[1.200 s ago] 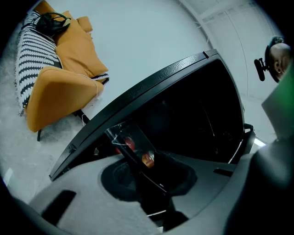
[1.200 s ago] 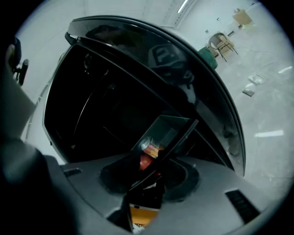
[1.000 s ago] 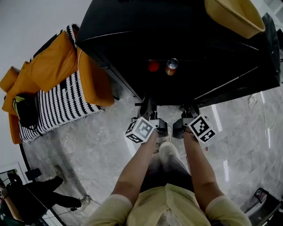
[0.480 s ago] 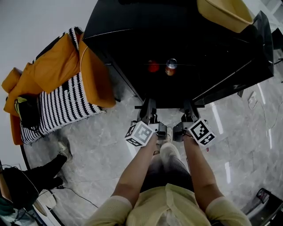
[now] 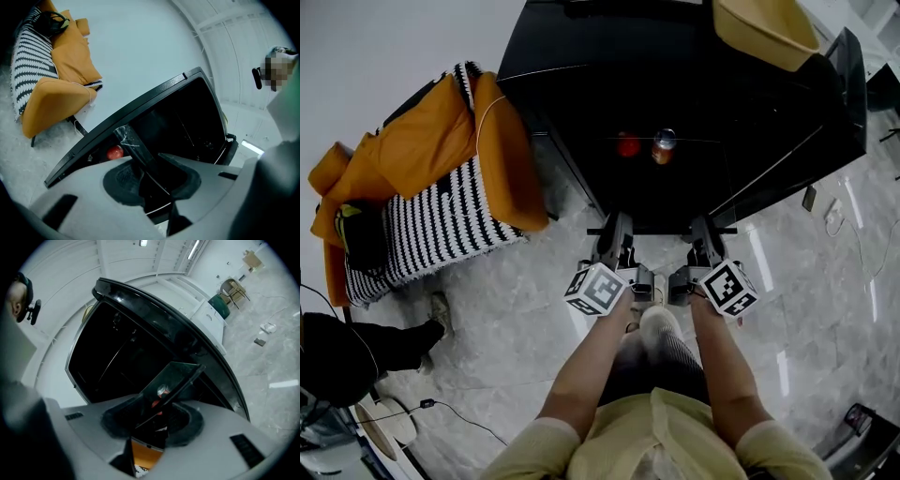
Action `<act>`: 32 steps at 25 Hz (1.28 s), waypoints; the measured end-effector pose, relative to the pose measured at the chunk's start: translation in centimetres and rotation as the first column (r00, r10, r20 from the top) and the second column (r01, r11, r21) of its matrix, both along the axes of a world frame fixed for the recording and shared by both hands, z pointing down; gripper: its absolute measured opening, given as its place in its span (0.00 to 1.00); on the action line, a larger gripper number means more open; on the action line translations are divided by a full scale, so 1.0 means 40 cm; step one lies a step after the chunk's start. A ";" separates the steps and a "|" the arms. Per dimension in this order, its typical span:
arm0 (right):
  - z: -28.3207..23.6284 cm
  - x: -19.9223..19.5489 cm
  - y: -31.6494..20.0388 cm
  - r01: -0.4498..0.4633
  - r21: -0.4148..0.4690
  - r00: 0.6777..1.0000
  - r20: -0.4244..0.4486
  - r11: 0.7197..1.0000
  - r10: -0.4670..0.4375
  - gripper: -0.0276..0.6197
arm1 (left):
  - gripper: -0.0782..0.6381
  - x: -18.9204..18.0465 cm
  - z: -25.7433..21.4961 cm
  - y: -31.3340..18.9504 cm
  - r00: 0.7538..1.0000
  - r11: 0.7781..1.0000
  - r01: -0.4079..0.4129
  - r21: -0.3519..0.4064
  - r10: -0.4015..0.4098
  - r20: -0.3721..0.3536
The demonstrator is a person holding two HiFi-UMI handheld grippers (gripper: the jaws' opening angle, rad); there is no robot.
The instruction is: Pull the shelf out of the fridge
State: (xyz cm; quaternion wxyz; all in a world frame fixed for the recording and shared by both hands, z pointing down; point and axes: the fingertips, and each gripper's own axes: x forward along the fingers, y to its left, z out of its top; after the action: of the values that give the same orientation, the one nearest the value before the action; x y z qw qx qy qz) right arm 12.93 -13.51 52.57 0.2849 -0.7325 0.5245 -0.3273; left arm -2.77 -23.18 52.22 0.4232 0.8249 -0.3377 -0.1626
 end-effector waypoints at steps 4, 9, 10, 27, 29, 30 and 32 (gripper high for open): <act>-0.039 0.000 0.020 -0.006 0.012 1.000 -0.027 1.000 0.007 0.25 | 0.25 -0.005 -0.037 0.017 1.000 1.000 -0.001 0.009 0.001 -0.009; -0.095 -0.014 0.040 0.001 0.031 0.999 -0.041 1.000 0.001 0.25 | 0.25 -0.019 -0.088 0.041 1.000 1.000 0.003 0.012 -0.003 -0.017; -0.104 -0.017 0.045 0.001 0.033 0.999 -0.042 0.999 0.000 0.25 | 0.25 -0.022 -0.097 0.046 1.000 1.000 0.004 0.013 -0.004 -0.018; -0.240 -0.052 0.131 0.008 0.063 0.998 -0.069 0.998 -0.004 0.25 | 0.25 -0.052 -0.229 0.130 0.999 0.999 -0.021 0.047 0.022 -0.024; -0.249 -0.059 0.141 0.011 0.064 0.998 -0.070 0.998 -0.006 0.25 | 0.25 -0.059 -0.239 0.141 0.999 0.999 -0.023 0.047 0.024 -0.022; -0.253 -0.062 0.147 0.011 0.064 0.998 -0.069 0.998 -0.007 0.25 | 0.25 -0.062 -0.245 0.146 1.000 0.999 -0.022 0.047 0.023 -0.021; -0.261 -0.067 0.161 0.010 0.063 0.998 -0.065 0.998 -0.006 0.25 | 0.25 -0.068 -0.257 0.159 1.000 0.999 -0.022 0.050 0.023 -0.019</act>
State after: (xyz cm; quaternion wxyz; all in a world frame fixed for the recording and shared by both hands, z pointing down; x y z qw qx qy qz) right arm 10.24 -7.07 42.14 0.2897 -0.7312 0.5465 -0.2877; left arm -5.49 -16.83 41.92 0.4079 0.8372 -0.3200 -0.1744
